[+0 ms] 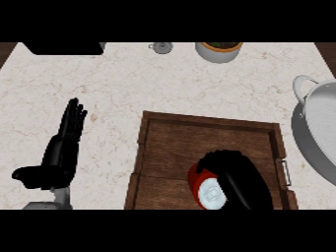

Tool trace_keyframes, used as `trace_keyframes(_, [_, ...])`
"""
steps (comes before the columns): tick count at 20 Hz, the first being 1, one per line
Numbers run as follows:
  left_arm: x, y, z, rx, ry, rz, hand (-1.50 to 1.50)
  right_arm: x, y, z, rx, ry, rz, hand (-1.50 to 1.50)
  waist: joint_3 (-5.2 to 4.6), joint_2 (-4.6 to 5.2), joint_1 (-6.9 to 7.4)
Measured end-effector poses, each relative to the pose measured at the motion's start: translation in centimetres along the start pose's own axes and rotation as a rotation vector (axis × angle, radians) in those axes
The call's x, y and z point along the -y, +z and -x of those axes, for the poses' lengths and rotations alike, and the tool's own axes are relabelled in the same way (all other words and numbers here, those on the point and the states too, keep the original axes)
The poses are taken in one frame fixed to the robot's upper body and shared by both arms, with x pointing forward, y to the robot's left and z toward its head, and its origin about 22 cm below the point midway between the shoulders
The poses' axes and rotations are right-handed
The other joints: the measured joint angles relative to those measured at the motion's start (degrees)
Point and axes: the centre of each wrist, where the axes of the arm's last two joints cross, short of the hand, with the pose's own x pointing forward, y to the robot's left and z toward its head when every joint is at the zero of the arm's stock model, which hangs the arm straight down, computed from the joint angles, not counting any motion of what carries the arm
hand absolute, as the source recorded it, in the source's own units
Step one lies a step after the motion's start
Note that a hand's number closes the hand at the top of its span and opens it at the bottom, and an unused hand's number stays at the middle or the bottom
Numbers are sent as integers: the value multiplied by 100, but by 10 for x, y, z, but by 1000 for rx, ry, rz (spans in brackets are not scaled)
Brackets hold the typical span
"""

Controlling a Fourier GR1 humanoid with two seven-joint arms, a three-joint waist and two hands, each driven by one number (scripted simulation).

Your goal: Pick the can from the tray and place it in the pot

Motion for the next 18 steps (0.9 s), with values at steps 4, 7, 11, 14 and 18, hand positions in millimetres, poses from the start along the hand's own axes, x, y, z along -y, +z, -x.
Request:
trace_keyframes(4, [4,-2,-5,12,4,7,0,5,-19,35,-319,-10,44,150,14,88,82])
trace_keyframes(7, [5,-2,-7,24,7,10,0,10,-22,65,-623,-32,74,150,18,202,92])
trace_keyframes(11, [9,-4,-9,34,12,31,0,27,-37,99,-954,-5,133,150,23,269,261])
trace_keyframes(14, [15,-4,-10,36,18,54,0,50,-60,120,-1132,58,209,150,29,276,431])
trace_keyframes(18, [22,-6,-11,42,16,88,0,90,-103,131,-1277,169,347,150,39,269,594])
